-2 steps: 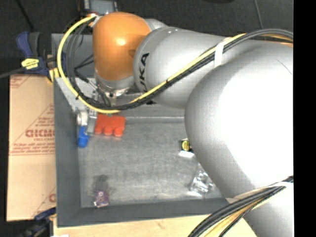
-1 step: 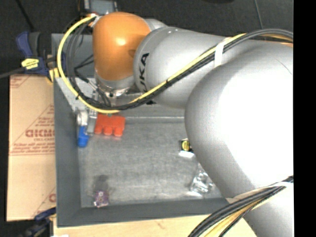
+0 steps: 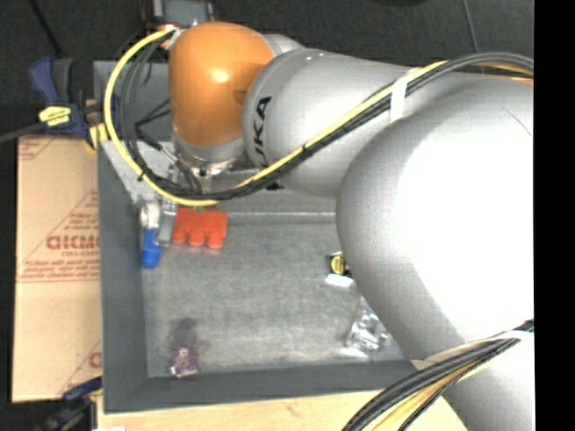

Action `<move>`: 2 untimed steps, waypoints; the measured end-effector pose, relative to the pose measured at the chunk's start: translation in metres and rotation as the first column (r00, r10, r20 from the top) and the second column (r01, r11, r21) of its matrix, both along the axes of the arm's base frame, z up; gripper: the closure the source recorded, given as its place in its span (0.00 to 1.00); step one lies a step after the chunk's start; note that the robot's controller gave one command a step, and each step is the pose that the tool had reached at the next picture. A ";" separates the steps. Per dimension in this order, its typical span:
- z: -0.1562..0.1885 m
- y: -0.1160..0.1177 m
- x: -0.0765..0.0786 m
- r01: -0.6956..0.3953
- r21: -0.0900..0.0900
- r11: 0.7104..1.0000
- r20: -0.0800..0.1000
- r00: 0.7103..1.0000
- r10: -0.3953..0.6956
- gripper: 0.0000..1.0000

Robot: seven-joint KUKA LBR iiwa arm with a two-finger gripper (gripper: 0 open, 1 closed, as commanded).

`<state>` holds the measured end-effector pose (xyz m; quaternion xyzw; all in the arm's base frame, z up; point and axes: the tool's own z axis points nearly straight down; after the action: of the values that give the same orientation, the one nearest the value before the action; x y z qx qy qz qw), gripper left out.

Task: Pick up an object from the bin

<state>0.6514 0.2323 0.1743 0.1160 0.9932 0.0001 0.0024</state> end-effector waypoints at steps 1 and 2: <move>-0.025 0.004 0.002 0.116 0.001 0.993 -0.005 0.993 -0.116 0.00; -0.077 0.003 -0.004 -0.294 0.000 0.956 0.002 0.956 0.294 0.00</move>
Offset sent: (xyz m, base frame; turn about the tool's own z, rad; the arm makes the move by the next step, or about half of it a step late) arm 0.0013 0.0054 -0.0249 0.1178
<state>0.6474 0.2350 0.0969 -0.0328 0.9995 0.0008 0.0036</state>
